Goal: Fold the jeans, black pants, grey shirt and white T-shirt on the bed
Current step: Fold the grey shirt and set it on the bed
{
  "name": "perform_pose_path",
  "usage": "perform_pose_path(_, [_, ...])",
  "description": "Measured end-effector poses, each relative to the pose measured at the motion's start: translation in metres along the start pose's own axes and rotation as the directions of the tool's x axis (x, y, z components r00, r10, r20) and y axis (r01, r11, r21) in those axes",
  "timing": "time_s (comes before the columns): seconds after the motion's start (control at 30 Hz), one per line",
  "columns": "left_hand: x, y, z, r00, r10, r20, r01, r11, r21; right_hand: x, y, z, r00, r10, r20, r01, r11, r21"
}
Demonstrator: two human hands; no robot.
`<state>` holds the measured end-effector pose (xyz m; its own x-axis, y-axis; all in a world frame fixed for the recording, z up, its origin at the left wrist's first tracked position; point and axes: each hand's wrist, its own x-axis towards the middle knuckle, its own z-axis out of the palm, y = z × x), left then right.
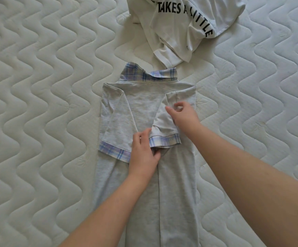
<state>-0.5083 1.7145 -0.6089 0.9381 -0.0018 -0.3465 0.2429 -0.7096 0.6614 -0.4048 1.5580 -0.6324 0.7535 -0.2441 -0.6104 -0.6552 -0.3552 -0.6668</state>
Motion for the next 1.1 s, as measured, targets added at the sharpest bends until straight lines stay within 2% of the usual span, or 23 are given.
perform_pose_path(0.03, [-0.003, 0.002, 0.001, 0.999, -0.043, -0.005, 0.043, 0.999, 0.023, 0.001, -0.003, 0.004, 1.000, -0.009, 0.003, 0.009, 0.995, -0.103])
perform_pose_path(0.1, [-0.008, 0.006, 0.001, 0.999, -0.021, -0.028, 0.024, 0.994, 0.107, 0.002, -0.009, 0.011, 1.000, -0.011, 0.007, 0.012, 0.981, -0.195])
perform_pose_path(0.23, [-0.013, 0.012, -0.004, 0.986, 0.107, -0.125, -0.087, 0.984, 0.156, -0.002, -0.004, 0.010, 0.991, -0.075, -0.114, 0.067, 0.995, -0.079])
perform_pose_path(0.3, [-0.014, 0.011, -0.004, 0.992, 0.096, -0.076, -0.079, 0.976, 0.201, -0.006, 0.006, 0.005, 0.987, -0.058, -0.153, 0.049, 0.997, -0.057])
perform_pose_path(0.4, [-0.012, 0.002, -0.002, 0.997, -0.053, 0.050, 0.035, 0.950, 0.309, -0.005, 0.015, -0.002, 0.995, -0.001, -0.098, -0.014, 0.988, -0.155])
perform_pose_path(0.43, [-0.012, -0.001, -0.001, 0.996, -0.064, 0.065, 0.038, 0.941, 0.336, -0.003, 0.014, -0.003, 0.995, 0.001, -0.097, -0.019, 0.982, -0.188])
perform_pose_path(0.5, [-0.011, -0.004, 0.000, 0.997, -0.008, 0.073, -0.024, 0.903, 0.430, 0.001, 0.007, -0.002, 0.992, -0.030, -0.124, 0.004, 0.978, -0.210])
perform_pose_path(0.6, [-0.012, -0.011, 0.002, 0.991, 0.083, 0.103, -0.127, 0.820, 0.558, 0.011, -0.004, 0.002, 0.990, -0.052, -0.134, 0.035, 0.991, -0.126])
perform_pose_path(0.67, [-0.014, -0.015, 0.004, 0.986, 0.099, 0.134, -0.162, 0.760, 0.629, 0.015, -0.009, 0.004, 0.989, -0.046, -0.138, 0.030, 0.993, -0.114])
perform_pose_path(0.77, [-0.016, -0.023, 0.005, 0.964, 0.092, 0.250, -0.244, 0.679, 0.692, 0.018, -0.010, 0.003, 0.987, -0.052, -0.152, 0.028, 0.988, -0.153])
perform_pose_path(0.83, [-0.015, -0.024, 0.005, 0.952, 0.079, 0.297, -0.267, 0.689, 0.674, 0.019, -0.008, 0.002, 0.983, -0.059, -0.174, 0.021, 0.977, -0.213])
perform_pose_path(0.93, [-0.007, -0.015, 0.002, 0.949, 0.104, 0.297, -0.266, 0.771, 0.579, 0.017, -0.005, -0.003, 0.965, -0.051, -0.258, -0.035, 0.948, -0.317])
perform_pose_path(1.0, [0.003, -0.010, -0.003, 0.958, 0.175, 0.228, -0.270, 0.819, 0.506, 0.016, -0.001, -0.007, 0.966, -0.077, -0.246, -0.009, 0.944, -0.329])
perform_pose_path(1.1, [0.030, 0.001, -0.009, 0.975, 0.192, 0.111, -0.218, 0.922, 0.320, 0.010, 0.006, -0.014, 0.969, -0.153, -0.193, 0.103, 0.963, -0.247])
